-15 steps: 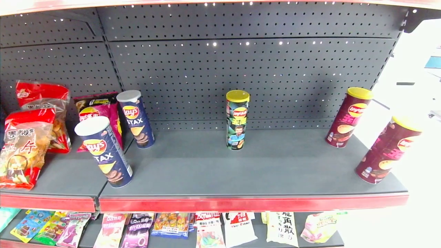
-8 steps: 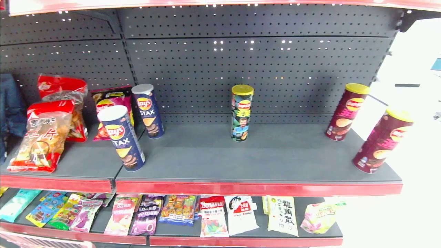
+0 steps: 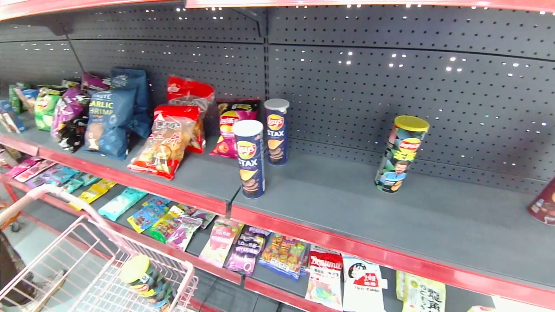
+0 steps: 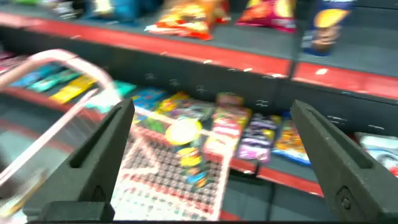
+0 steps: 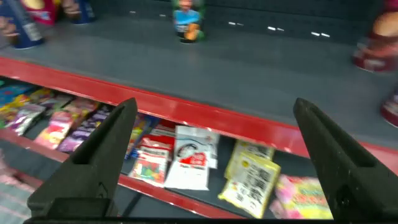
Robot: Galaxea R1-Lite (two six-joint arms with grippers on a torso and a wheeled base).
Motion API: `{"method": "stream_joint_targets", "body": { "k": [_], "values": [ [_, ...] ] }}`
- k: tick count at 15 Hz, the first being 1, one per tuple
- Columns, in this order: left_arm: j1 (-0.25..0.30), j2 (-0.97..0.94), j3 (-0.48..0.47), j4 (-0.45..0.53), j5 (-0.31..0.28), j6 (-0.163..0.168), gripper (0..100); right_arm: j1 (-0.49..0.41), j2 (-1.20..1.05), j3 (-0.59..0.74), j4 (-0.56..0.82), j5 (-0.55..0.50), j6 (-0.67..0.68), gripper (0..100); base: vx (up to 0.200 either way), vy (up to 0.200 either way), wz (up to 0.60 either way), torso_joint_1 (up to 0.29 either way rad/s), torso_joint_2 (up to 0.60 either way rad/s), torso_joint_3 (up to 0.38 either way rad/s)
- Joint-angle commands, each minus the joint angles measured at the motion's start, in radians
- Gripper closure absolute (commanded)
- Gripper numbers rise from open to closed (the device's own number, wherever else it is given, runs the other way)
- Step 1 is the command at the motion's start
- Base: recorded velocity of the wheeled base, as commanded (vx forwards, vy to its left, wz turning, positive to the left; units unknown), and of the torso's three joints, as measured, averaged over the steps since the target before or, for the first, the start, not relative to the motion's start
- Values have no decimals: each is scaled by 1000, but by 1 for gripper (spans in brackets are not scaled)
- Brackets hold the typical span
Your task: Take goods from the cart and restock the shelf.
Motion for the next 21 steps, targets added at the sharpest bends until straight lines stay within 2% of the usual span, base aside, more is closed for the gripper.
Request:
{"method": "stream_joint_targets", "body": {
  "k": [1, 4, 10, 21],
  "values": [
    [1, 1, 0, 0, 0, 0, 0, 0, 0, 0, 0, 0, 0, 0, 0, 0, 600, 2, 12, -2],
    [1, 1, 0, 0, 0, 0, 0, 0, 0, 0, 0, 0, 0, 0, 0, 0, 600, 1, 4, 1],
    [1, 1, 0, 0, 0, 0, 0, 0, 0, 0, 0, 0, 1, 0, 0, 0, 0, -60, 126, 75],
    [1, 1, 0, 0, 0, 0, 0, 0, 0, 0, 0, 0, 3, 0, 0, 0, 0, -138, 320, 179]
  ]
}}
